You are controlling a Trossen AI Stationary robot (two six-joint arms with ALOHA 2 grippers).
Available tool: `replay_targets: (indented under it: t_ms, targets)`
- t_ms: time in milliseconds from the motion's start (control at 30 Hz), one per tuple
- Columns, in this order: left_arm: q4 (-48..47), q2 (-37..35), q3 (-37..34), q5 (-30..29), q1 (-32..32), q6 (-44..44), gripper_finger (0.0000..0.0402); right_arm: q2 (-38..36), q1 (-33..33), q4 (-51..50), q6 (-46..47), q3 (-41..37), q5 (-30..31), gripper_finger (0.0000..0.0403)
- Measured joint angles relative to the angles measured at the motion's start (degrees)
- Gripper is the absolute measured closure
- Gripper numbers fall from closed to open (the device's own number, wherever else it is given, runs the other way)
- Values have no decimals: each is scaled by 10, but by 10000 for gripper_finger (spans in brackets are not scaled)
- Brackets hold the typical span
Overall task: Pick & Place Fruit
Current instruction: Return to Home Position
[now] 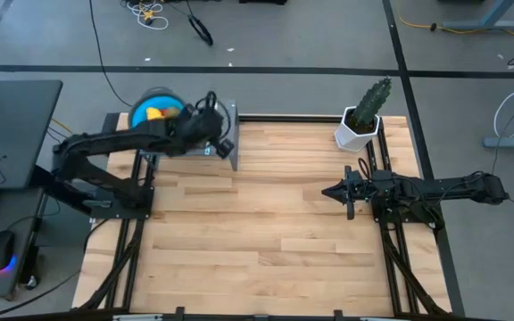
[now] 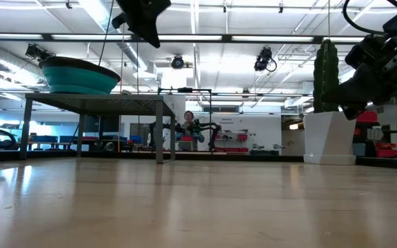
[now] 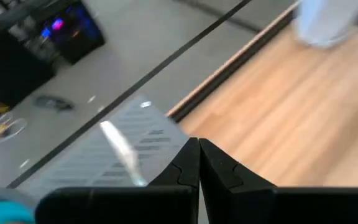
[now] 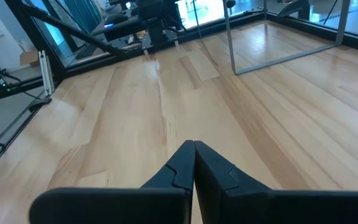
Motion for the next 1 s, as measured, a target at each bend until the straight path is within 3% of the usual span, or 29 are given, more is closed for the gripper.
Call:
replay_targets:
  t_ms: [100,433,600,700,833,1000]
  targets:
    - [52,-41,-62,0,-51,-2,394,0,0,0,0,0,2,390]
    - [360,-211,-362,26,-190,-6,393,0,0,13,20,0,44,390]
    - [532,-297,-493,27,-259,36,398,0,0,13,21,0,51,390]
    - [608,-335,-554,1,-304,66,396,0,0,14,20,0,67,390]
    - [640,-377,-615,-37,-343,94,396,0,0,18,19,0,110,390]
    - [708,-428,-682,57,-350,136,397,0,0,28,28,0,158,390]
